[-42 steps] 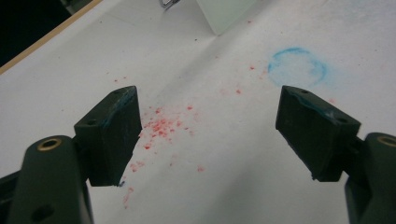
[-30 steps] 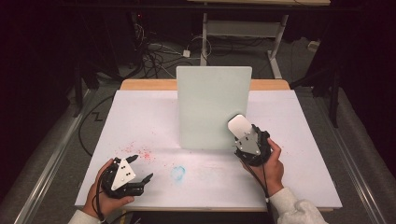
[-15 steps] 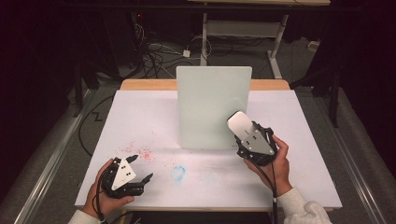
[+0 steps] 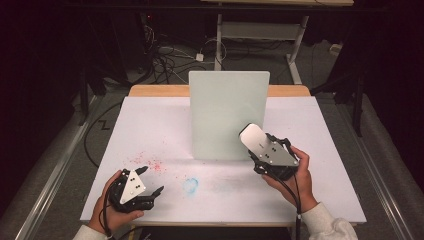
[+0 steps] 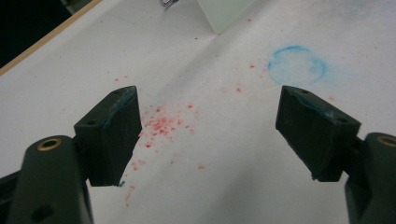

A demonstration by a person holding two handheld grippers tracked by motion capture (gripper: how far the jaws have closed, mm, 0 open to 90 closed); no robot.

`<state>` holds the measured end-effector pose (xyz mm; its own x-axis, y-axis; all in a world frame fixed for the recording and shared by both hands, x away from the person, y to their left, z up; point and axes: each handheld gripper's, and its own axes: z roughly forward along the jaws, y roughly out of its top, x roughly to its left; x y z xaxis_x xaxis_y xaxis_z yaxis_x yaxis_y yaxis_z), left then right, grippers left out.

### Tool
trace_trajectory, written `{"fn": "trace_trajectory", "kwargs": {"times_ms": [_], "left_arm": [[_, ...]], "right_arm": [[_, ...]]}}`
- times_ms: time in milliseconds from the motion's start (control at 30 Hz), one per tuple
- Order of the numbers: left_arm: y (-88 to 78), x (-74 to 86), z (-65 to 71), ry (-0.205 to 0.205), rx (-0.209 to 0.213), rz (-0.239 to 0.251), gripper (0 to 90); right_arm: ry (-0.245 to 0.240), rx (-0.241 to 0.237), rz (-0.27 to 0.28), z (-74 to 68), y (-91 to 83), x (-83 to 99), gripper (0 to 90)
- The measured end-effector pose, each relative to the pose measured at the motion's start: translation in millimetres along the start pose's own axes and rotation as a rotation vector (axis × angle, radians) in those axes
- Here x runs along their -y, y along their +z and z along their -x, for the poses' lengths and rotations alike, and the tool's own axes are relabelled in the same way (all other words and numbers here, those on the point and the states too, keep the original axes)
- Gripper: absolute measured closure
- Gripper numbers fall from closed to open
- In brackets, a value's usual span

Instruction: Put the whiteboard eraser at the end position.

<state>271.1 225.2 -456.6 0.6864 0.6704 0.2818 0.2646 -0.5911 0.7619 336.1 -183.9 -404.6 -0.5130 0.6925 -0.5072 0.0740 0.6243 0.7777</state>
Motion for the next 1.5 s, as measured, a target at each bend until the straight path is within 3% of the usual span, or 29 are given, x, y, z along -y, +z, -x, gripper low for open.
{"fn": "trace_trajectory", "kwargs": {"times_ms": [400,733,1233,1367,1433,1500], "left_arm": [[-0.7,0.0,-0.5,-0.004,-0.005,0.005,21.5],[-0.5,-0.3,0.2,0.000,-0.008,0.004,21.5],[2.6,0.0,1.1,0.001,0.003,-0.009,21.5],[3.3,0.2,1.1,0.000,0.006,-0.013,21.5],[3.4,0.1,1.2,0.002,0.006,-0.014,21.5],[3.6,0.0,1.4,0.003,0.007,-0.014,21.5]], "right_arm": [[-0.010,-0.103,0.003,-0.6,-8.5,0.6,31.2],[-0.051,-0.203,-0.035,-6.0,-9.9,1.3,31.1],[-0.161,-0.382,-0.161,-19.9,5.6,1.8,31.1],[-0.186,-0.462,-0.202,-20.5,12.8,-1.2,31.1],[-0.215,-0.524,-0.233,-22.6,17.4,-2.1,31.1],[-0.248,-0.547,-0.261,-27.3,21.2,-3.2,31.1]]}}
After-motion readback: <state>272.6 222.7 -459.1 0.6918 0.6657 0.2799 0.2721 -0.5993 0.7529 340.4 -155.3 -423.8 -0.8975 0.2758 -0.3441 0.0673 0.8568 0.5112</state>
